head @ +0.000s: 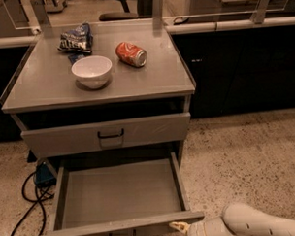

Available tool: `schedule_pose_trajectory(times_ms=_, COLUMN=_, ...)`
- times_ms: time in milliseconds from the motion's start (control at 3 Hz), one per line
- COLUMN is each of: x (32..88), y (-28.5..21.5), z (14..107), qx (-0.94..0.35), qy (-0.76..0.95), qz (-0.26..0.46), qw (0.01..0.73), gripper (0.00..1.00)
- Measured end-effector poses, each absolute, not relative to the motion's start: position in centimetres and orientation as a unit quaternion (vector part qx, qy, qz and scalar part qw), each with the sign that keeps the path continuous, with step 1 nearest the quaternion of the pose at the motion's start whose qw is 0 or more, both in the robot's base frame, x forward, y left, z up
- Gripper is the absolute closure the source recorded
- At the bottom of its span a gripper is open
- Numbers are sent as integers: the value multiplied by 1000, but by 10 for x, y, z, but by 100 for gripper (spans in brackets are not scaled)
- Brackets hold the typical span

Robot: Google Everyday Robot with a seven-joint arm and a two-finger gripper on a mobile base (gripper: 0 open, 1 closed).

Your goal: Close middle drawer

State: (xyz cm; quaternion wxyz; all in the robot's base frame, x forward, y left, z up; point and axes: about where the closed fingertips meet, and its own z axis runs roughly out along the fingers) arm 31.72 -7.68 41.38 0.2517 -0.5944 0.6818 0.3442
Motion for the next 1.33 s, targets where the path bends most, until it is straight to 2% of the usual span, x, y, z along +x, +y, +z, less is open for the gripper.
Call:
schedule_pose_trajectory(times_ms=333, x=350, y=-66, z=436, qx=-593, qy=683, qz=305, qw=297, gripper=0)
schedule_pose_trajectory(times_ms=667, x=381, y=-61, z=434, qx=-580, qy=700, qz=288, qw=302, gripper=0)
schedule_pose_trajectory(times_ms=1333, x=372, y=-58, z=431, qx=-580, qy=705, qz=286, qw=290, gripper=0)
